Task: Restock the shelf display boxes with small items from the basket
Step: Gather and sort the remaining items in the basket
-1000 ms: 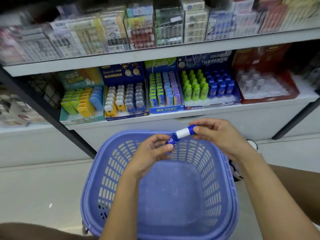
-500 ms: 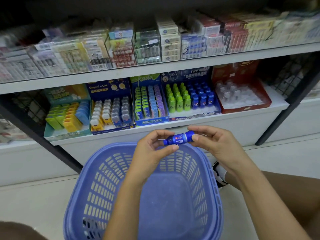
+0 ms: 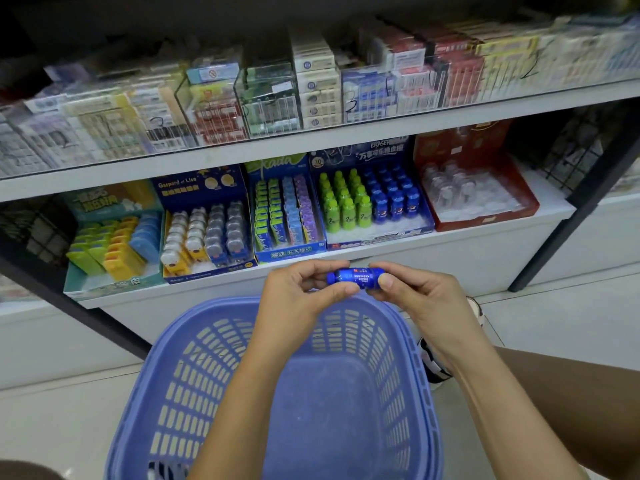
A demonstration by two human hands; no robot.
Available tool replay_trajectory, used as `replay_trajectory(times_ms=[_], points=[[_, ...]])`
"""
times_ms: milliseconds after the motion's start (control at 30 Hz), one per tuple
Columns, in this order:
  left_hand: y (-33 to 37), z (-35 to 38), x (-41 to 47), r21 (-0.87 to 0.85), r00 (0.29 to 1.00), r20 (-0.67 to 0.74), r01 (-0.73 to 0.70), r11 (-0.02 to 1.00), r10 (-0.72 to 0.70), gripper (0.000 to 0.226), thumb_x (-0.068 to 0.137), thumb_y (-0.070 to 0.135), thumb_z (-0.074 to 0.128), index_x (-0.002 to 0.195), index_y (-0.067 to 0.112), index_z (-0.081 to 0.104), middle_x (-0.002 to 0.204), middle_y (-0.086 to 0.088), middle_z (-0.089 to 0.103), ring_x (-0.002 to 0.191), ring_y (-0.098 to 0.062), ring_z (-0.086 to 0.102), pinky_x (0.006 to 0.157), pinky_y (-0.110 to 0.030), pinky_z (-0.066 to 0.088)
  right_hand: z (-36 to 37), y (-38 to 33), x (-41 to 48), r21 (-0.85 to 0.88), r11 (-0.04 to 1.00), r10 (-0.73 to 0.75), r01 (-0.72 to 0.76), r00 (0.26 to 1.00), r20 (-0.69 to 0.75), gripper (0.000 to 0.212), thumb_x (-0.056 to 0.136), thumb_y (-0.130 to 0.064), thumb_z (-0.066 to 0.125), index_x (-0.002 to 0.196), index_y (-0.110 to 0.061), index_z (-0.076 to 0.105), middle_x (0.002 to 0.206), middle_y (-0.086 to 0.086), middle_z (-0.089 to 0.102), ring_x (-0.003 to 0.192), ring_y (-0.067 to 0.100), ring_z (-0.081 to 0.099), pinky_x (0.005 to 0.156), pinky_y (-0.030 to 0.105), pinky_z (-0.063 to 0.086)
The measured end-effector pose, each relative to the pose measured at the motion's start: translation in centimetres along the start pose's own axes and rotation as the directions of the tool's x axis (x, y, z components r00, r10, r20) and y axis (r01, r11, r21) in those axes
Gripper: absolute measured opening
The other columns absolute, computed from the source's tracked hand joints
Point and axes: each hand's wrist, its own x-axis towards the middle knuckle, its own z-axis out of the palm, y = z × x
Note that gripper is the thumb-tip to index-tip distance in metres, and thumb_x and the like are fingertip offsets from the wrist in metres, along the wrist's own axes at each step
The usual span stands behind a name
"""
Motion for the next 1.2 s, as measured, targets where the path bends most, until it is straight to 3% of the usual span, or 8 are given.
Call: replay_trajectory(times_ms=[367, 533, 633, 733, 800, 900, 1000, 1200], points=[[1.9, 3.7, 6.4, -0.119, 0.995, 0.101, 0.037, 0.992, -0.025, 0.015, 0.091, 0.019, 0.059, 0.097, 0.015, 0.071, 0.083, -0.003, 0.075, 0.079, -0.021, 0.073, 0.07, -0.024, 0.058, -1.5, -0.7, 4.6, 0.422, 0.906, 0.041, 0.034, 0.985, -0.167, 0.023, 0.085, -0.017, 0.062, 0.099, 0.0, 0.068, 0.091, 0.012, 0.072, 0.076, 0.014, 0.069, 0.069, 0.016, 0.054], [2.1, 4.4, 10.2, -0.146, 0.995, 0.097, 0.05, 0.988, -0.036, 0.01, 0.086, 0.013, 0.067, 0.094, 0.012, 0.071, 0.086, -0.009, 0.075, 0.081, -0.021, 0.073, 0.068, -0.021, 0.056, -2.3, -0.7, 7.7, 0.446, 0.893, 0.046, 0.063, 0.972, -0.229, 0.02, 0.09, -0.013, 0.06, 0.1, 0.002, 0.066, 0.088, 0.011, 0.072, 0.075, 0.015, 0.07, 0.07, 0.017, 0.055], [2.0, 5.8, 12.9, -0.11, 0.998, 0.046, 0.038, 0.993, -0.034, 0.003, 0.082, 0.013, 0.071, 0.084, 0.015, 0.072, 0.078, -0.008, 0.075, 0.073, -0.02, 0.072, 0.068, -0.024, 0.058, -3.4, -0.7, 9.8, 0.291, 0.95, -0.008, 0.113, 0.941, -0.338, 0.021, 0.088, -0.017, 0.063, 0.101, -0.001, 0.069, 0.086, 0.01, 0.073, 0.075, 0.016, 0.07, 0.07, 0.019, 0.056], [1.3, 7.4, 15.7, 0.047, 1.0, -0.002, 0.019, 0.999, -0.019, 0.005, 0.079, 0.013, 0.074, 0.083, 0.011, 0.071, 0.072, -0.004, 0.072, 0.062, -0.009, 0.068, 0.064, -0.023, 0.058, -6.7, 0.2, 11.1, -0.113, 0.987, -0.16, 0.118, 0.842, -0.516, 0.018, 0.081, -0.023, 0.073, 0.096, -0.014, 0.072, 0.082, 0.0, 0.073, 0.076, 0.015, 0.069, 0.072, 0.016, 0.052], [0.8, 8.6, 17.2, 0.185, 1.0, 0.01, -0.015, 0.983, 0.013, 0.009, 0.079, 0.015, 0.075, 0.084, 0.01, 0.07, 0.07, -0.001, 0.069, 0.059, -0.007, 0.065, 0.064, -0.025, 0.057, -8.4, 1.4, 11.5, -0.389, 0.92, -0.276, 0.044, 0.779, -0.563, 0.018, 0.078, -0.022, 0.075, 0.095, -0.015, 0.071, 0.082, -0.002, 0.07, 0.073, 0.012, 0.066, 0.066, 0.003, 0.043], [0.0, 10.5, 18.7, 0.36, 0.997, 0.057, -0.07, 0.93, 0.053, 0.011, 0.078, 0.019, 0.076, 0.082, 0.013, 0.066, 0.068, 0.001, 0.065, 0.057, -0.005, 0.061, 0.059, -0.024, 0.055, -9.2, 3.4, 12.0, -0.641, 0.766, -0.413, 0.041, 0.796, -0.443, 0.02, 0.081, -0.009, 0.07, 0.101, -0.011, 0.071, 0.092, 0.007, 0.065, 0.068, 0.013, 0.06, 0.07, 0.01, 0.043], [-0.6, 12.1, 19.5, 0.488, 0.989, 0.121, -0.134, 0.863, 0.085, 0.015, 0.079, 0.019, 0.076, 0.084, 0.012, 0.064, 0.068, 0.003, 0.061, 0.054, 0.002, 0.057, 0.048, -0.013, 0.045, -9.4, 4.6, 12.2, -0.719, 0.686, -0.459, 0.108, 0.832, -0.313, 0.025, 0.086, -0.007, 0.063, 0.111, -0.011, 0.069, 0.101, 0.005, 0.06, 0.082, 0.014, 0.06, 0.08, 0.016, 0.044], [-0.7, 13.8, 20.0, 0.632, 0.973, 0.219, -0.201, 0.749, 0.076, 0.022, 0.077, 0.023, 0.077, 0.085, 0.006, 0.066, 0.081, -0.009, 0.069, 0.076, -0.023, 0.065, 0.076, -0.037, 0.054, -9.5, 5.2, 12.1, -0.798, 0.586, -0.54, 0.14, 0.802, -0.256, 0.03, 0.084, -0.005, 0.066, 0.114, -0.01, 0.068, 0.105, 0.005, 0.062, 0.088, 0.01, 0.055, 0.078, 0.008, 0.033]])
